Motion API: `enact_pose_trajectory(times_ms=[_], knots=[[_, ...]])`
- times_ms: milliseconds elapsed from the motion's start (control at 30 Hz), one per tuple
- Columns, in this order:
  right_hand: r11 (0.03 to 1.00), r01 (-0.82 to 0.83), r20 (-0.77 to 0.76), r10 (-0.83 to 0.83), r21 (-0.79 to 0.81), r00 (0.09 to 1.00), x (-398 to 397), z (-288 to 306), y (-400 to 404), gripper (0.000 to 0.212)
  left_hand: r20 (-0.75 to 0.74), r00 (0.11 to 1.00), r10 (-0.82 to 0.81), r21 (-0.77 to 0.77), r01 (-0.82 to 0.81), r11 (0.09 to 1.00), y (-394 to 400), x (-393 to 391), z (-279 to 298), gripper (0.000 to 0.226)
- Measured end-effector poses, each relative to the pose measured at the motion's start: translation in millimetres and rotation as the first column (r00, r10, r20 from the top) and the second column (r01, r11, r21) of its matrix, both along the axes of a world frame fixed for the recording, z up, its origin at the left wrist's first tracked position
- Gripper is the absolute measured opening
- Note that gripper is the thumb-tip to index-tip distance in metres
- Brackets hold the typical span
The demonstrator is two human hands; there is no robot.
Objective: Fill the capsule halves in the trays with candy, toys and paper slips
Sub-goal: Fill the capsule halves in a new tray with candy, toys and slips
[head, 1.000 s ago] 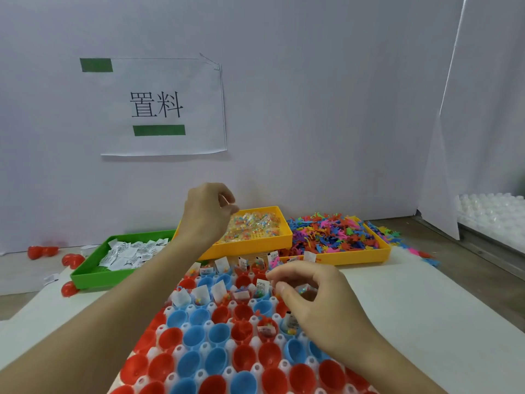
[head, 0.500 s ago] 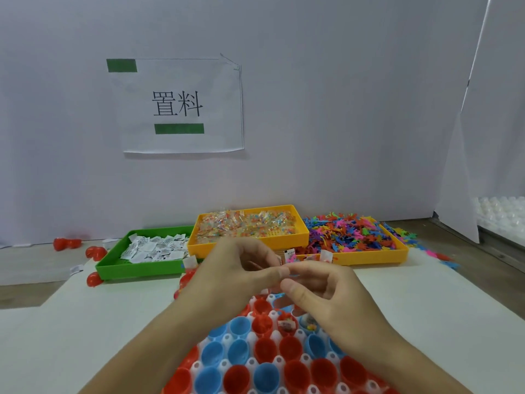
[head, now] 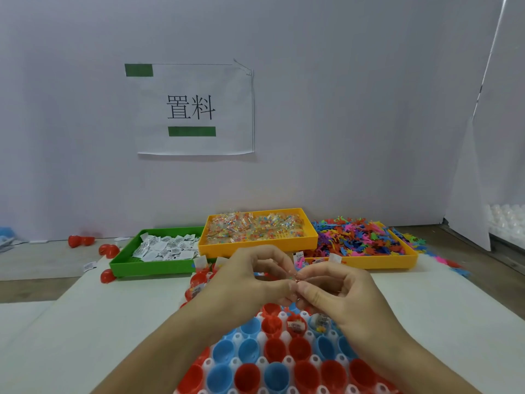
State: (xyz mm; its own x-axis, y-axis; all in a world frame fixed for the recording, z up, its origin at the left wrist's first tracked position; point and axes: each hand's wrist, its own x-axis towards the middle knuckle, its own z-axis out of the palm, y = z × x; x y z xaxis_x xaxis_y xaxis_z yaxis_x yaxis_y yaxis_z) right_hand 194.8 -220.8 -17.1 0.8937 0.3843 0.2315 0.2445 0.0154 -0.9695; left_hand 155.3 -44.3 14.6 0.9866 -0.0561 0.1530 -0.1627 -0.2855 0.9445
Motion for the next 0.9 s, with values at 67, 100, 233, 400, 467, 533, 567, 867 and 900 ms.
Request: enact_pose_trajectory(times_ms=[67, 100, 233, 400, 467, 533, 567, 867, 900], knots=[[1.000, -0.005, -0.004, 0.005, 0.019, 1.000, 0.5, -0.5, 0.3, 0.010, 0.007, 1.000, -0.012, -0.056, 0.012, 0.998, -0.5, -0.2, -0.2, 0.012], [0.999, -0.014, -0.013, 0.014, 0.039, 1.000, 0.5, -0.3, 0.1, 0.011, 0.010, 1.000, -0.015, -0.089, 0.016, 0.996, -0.7, -0.2, -0.2, 0.013], [0.965, -0.125, -0.176, 0.167, 0.230, 0.970, 0.3, 4.9, -0.1, 0.025, 0.030, 1.000, 0.005, -0.181, 0.001, 0.983, 2.8, 1.2, 1.6, 0.019], [0.991, -0.116, -0.125, 0.123, 0.060, 0.985, 1.3, 3.1, -1.0, 0.031, 0.131, 0.991, 0.029, -0.015, -0.028, 1.000, 3.0, 3.2, -3.7, 0.029], [0.997, -0.078, -0.071, 0.077, -0.015, 0.995, 0.9, 1.3, -1.8, 0.024, 0.155, 0.987, 0.041, 0.064, -0.052, 0.997, 1.3, 5.1, -6.2, 0.032], [0.997, -0.054, -0.052, 0.051, -0.053, 0.997, 0.9, 0.1, -3.0, 0.018, 0.169, 0.984, 0.057, 0.113, -0.077, 0.991, 1.2, 6.1, -7.4, 0.028], [0.997, -0.042, -0.043, 0.039, -0.070, 0.998, 0.7, 0.3, -3.0, 0.013, 0.170, 0.984, 0.059, 0.142, -0.084, 0.986, 1.9, 6.0, -7.1, 0.026], [0.997, 0.064, -0.014, -0.064, -0.035, 0.998, -1.2, 2.2, -1.8, 0.009, 0.129, 0.992, 0.013, 0.152, -0.033, 0.988, 4.5, 2.4, 1.5, 0.009], [0.997, 0.070, 0.010, -0.070, -0.029, 0.997, -2.1, 2.7, -1.0, 0.010, 0.124, 0.992, 0.019, 0.128, -0.035, 0.991, 5.1, 2.3, 2.0, 0.010]])
